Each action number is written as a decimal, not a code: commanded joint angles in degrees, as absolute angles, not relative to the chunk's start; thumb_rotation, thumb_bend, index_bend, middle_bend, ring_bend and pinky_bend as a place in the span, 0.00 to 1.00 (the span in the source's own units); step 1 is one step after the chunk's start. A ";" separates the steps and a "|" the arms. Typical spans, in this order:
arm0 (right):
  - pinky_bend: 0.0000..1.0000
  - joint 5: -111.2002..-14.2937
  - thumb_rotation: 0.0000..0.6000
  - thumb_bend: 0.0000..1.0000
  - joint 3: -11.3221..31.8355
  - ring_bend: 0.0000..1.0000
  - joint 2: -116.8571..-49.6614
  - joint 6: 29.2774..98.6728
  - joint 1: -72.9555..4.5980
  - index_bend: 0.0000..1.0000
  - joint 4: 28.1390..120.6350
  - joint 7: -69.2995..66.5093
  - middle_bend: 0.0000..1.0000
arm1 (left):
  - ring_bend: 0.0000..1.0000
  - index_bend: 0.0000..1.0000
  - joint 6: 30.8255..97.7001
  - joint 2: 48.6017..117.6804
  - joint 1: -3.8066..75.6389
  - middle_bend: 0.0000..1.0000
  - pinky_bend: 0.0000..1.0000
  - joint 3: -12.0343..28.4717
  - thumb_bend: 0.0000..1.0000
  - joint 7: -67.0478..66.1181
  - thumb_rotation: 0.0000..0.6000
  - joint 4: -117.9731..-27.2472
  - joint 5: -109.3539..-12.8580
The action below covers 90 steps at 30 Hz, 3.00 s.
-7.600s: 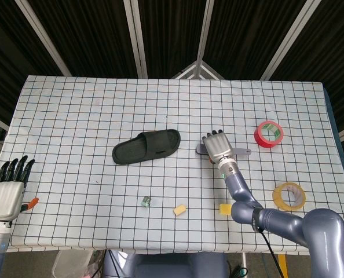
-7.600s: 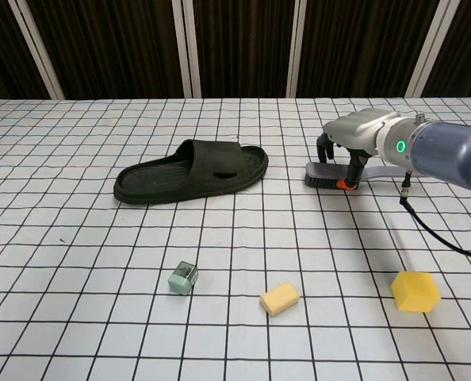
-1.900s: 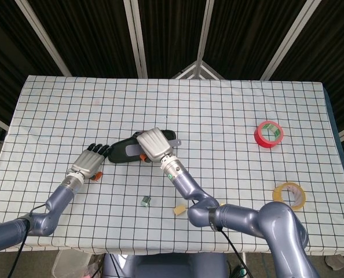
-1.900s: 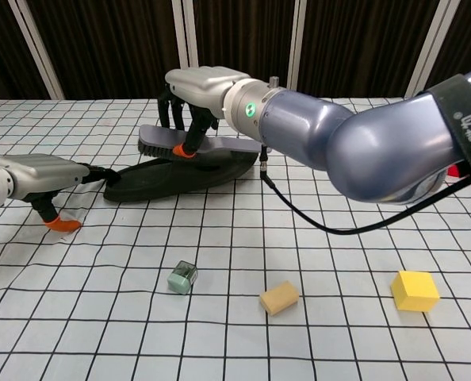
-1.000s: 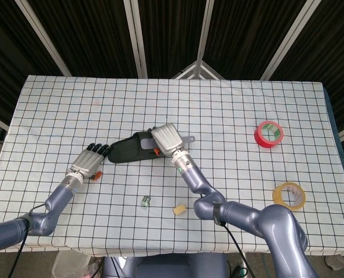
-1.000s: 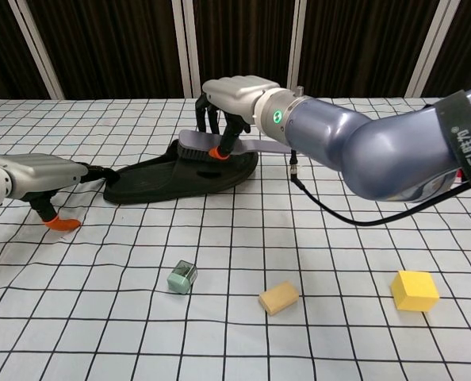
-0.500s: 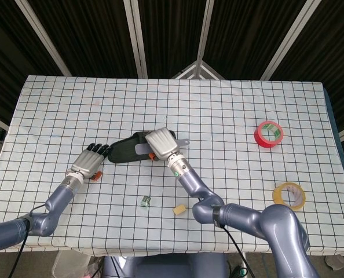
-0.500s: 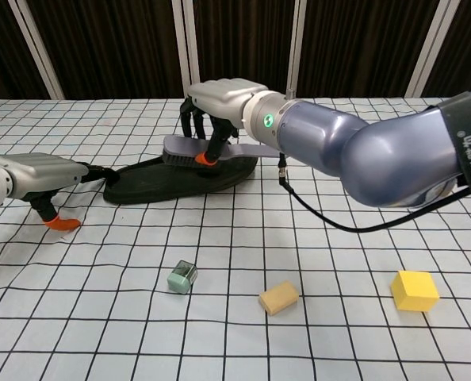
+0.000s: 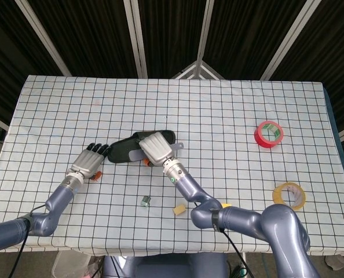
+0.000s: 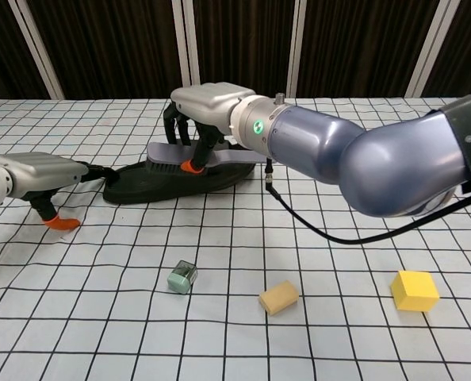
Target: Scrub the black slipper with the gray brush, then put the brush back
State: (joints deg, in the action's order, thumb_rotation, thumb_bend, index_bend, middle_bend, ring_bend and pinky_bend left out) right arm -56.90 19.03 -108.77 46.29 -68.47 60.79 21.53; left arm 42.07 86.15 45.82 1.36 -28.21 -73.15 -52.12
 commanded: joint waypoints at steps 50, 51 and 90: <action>0.58 -46.57 1.00 0.64 13.92 0.58 -85.32 61.46 -51.02 0.78 87.43 37.24 0.65 | 0.00 0.00 77.06 69.81 27.65 0.00 0.02 -2.82 0.15 -12.32 1.00 -93.10 -81.01; 0.58 -46.37 1.00 0.64 13.00 0.58 -84.57 61.65 -50.14 0.78 88.03 37.34 0.65 | 0.00 0.00 79.19 68.82 25.75 0.00 0.02 -3.48 0.14 -12.36 1.00 -94.18 -81.36; 0.51 -50.64 1.00 0.64 4.82 0.41 -88.52 56.86 -43.75 0.35 81.06 34.95 0.43 | 0.00 0.00 83.52 72.87 13.94 0.00 0.02 -3.95 0.11 -6.93 1.00 -87.21 -85.55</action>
State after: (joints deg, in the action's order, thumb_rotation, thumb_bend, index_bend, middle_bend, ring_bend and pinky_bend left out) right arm -50.83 4.84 -88.65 57.01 -43.71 80.89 34.76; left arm 83.55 72.88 13.95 -3.96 -6.95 -87.20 -85.53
